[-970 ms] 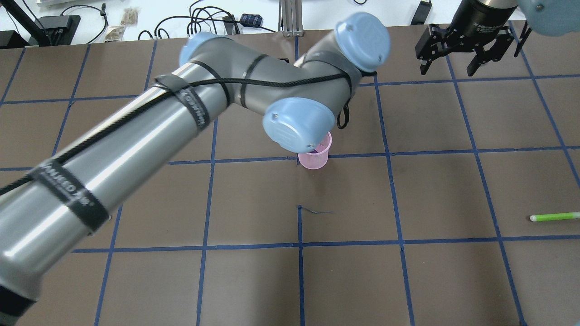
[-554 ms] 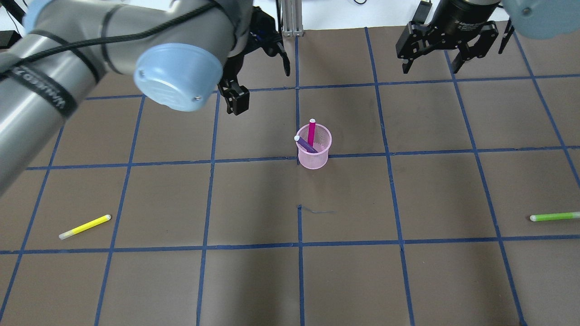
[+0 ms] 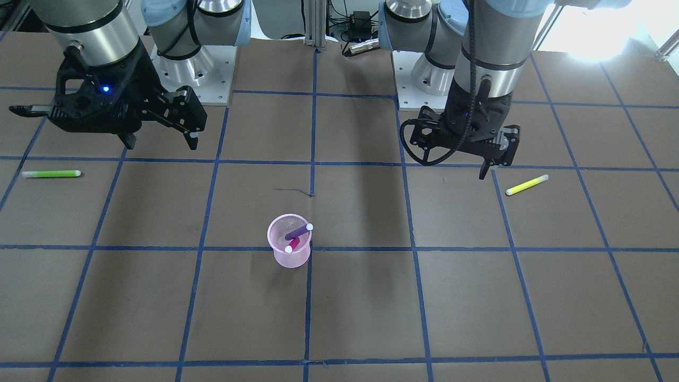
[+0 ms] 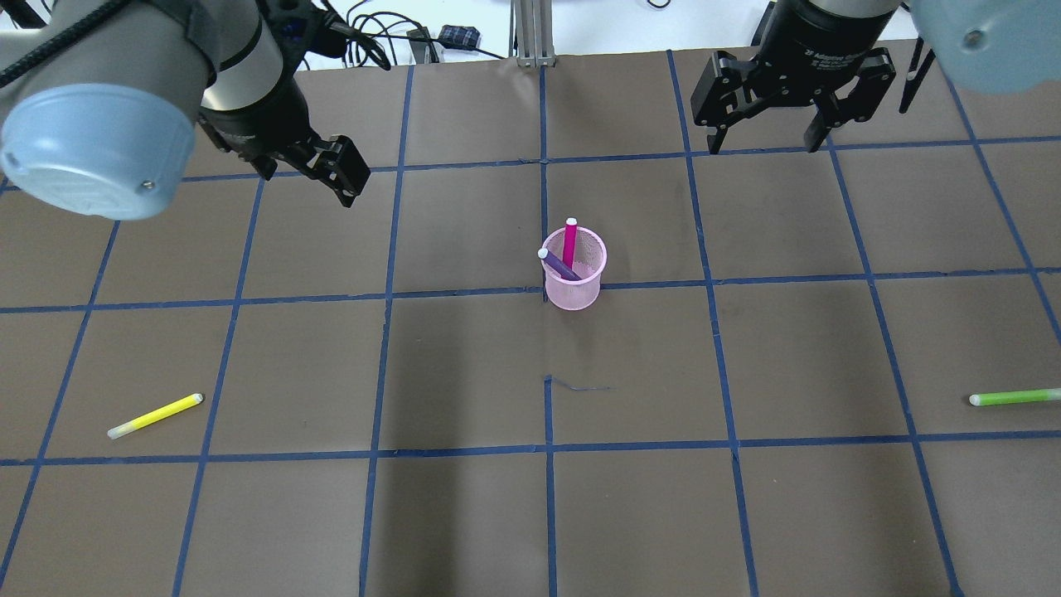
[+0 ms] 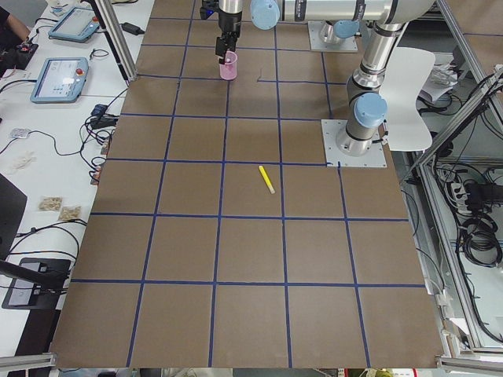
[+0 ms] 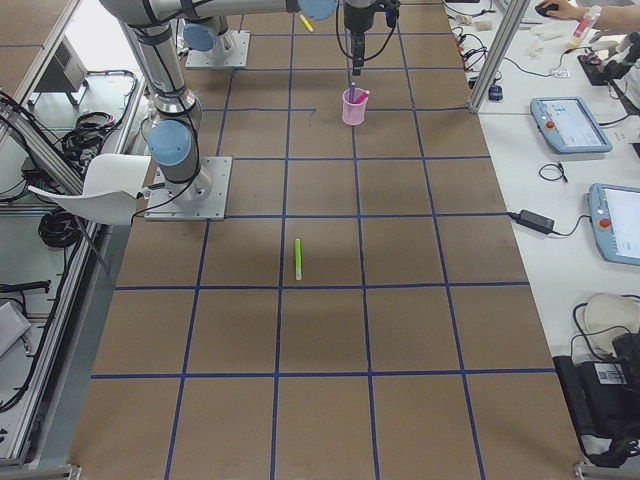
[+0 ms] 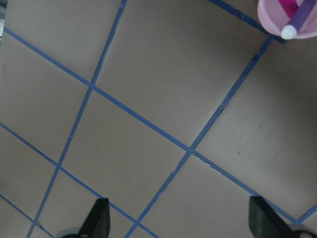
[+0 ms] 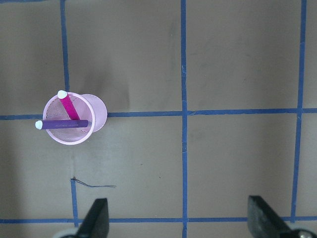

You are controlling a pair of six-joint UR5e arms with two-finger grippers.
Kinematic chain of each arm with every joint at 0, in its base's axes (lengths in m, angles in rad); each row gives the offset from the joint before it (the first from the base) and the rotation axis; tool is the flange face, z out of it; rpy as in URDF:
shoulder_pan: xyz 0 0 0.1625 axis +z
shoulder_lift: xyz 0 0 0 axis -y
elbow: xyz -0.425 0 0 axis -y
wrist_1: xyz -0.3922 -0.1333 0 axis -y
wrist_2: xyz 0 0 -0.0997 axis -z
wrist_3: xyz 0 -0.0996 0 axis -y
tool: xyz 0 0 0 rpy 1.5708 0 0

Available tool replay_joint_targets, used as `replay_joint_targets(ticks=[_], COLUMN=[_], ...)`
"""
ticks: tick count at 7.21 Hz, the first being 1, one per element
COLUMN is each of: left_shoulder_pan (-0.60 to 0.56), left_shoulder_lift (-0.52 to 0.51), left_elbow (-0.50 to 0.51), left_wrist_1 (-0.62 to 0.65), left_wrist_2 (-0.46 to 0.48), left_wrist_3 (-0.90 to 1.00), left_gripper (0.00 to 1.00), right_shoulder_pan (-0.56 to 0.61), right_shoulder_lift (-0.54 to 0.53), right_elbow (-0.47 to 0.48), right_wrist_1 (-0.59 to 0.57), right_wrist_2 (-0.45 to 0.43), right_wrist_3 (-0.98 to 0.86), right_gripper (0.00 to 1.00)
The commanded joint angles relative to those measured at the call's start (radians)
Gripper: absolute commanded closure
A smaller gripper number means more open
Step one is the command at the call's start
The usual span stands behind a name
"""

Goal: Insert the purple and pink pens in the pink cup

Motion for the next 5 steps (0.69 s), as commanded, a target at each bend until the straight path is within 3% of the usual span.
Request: replay_joint_targets(ticks=[1, 3, 5], left_shoulder_pan=[0.032, 0.035, 0.032], left_shoulder_lift=[0.042, 0.056, 0.064], left_elbow=[-0.064, -0.069, -0.067], left_wrist_1=[0.01, -0.002, -0.036], left_wrist_2=[-0.009, -0.01, -0.03], left_wrist_3=[-0.188, -0.262, -0.28], left_gripper=[0.08, 0.0, 0.0], right_shoulder_pan=[-0.046, -0.074, -0.075], right_shoulder_lift=[-0.005, -0.002, -0.002], right_elbow=[0.001, 0.001, 0.001], right_wrist_1=[0.014, 0.023, 0.035], right_wrist_2=[0.004, -0.005, -0.004], right_wrist_3=[-0.031, -0.039, -0.026], right_gripper=[0.0, 0.0, 0.0])
